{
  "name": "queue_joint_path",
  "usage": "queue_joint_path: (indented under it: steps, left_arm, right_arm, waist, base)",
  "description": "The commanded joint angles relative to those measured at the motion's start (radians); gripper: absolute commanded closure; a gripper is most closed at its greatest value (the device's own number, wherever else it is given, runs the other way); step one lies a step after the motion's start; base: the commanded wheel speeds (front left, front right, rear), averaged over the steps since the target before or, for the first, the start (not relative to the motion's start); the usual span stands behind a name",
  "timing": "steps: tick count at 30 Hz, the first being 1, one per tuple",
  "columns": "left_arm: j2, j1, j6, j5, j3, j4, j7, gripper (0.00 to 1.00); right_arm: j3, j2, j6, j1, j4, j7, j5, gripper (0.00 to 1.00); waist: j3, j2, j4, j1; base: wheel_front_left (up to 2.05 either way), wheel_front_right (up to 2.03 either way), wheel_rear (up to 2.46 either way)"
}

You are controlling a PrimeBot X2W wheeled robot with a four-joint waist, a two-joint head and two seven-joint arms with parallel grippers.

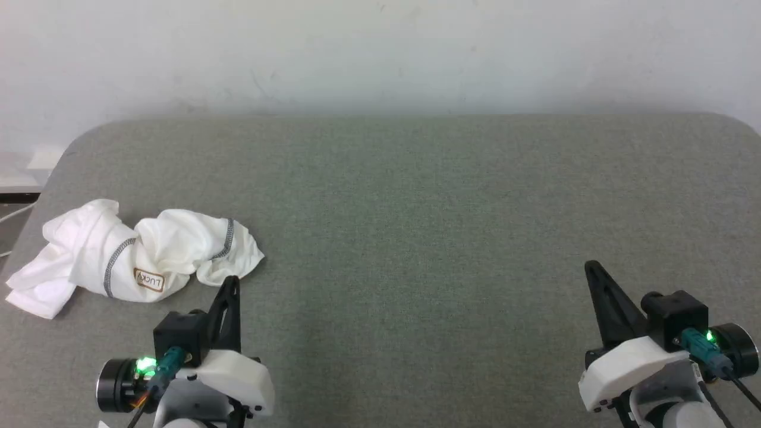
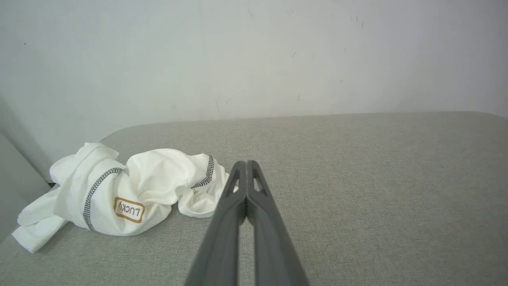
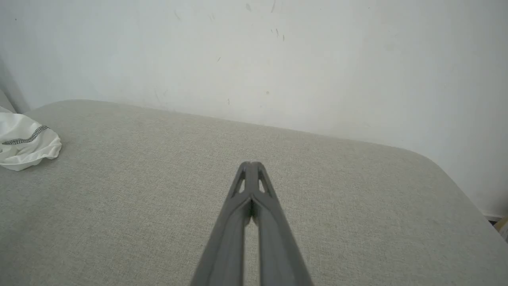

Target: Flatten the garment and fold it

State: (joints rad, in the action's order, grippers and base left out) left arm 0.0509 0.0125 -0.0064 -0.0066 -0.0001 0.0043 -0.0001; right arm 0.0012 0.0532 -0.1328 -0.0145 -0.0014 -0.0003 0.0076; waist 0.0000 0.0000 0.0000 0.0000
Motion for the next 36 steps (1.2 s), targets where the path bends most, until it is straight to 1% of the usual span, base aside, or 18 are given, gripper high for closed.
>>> queue_joint_path:
  steps: [1, 8, 9, 27, 36]
  left_arm:
    - [-0.001, -0.013, 0.006, 0.007, 0.0, -0.004, 0.0, 1.0]
    - [-0.001, -0.013, 0.006, 0.007, 0.0, -0.004, 0.0, 1.0]
    - [0.0, 0.0, 0.0, 0.0, 0.0, 0.0, 0.0, 0.0]
    - [0.0, -0.008, 0.0, -0.036, -0.018, -0.005, -0.035, 0.0]
    - [0.0, -0.01, 0.004, -0.061, -0.017, -0.012, -0.052, 0.0]
  right_arm:
    - [-0.001, -0.003, 0.002, 0.015, 0.001, 0.0, -0.008, 1.0]
    - [-0.001, -0.003, 0.002, 0.015, 0.001, 0.0, -0.008, 1.0]
    - [0.0, 0.0, 0.0, 0.0, 0.0, 0.0, 0.0, 0.0]
    - [-0.018, 0.0, 0.0, -0.009, -0.012, -0.035, 0.045, 0.0]
    - [-0.025, 0.0, 0.0, -0.015, -0.027, -0.052, 0.068, 0.0]
  waist:
    - [0.0, 0.0, 0.0, 0.0]
    - [0.0, 0.0, 0.0, 0.0]
    - [0.0, 0.0, 0.0, 0.0]
    - [0.001, 0.0, -0.003, 0.0]
    - [-0.002, 0.0, 0.008, 0.0]
  base:
    - [0.0, 0.0, 0.0]
    - [0.0, 0.0, 0.0]
    - [0.0, 0.0, 0.0]
    - [0.0, 0.0, 0.0]
    - [0.0, 0.0, 0.0]
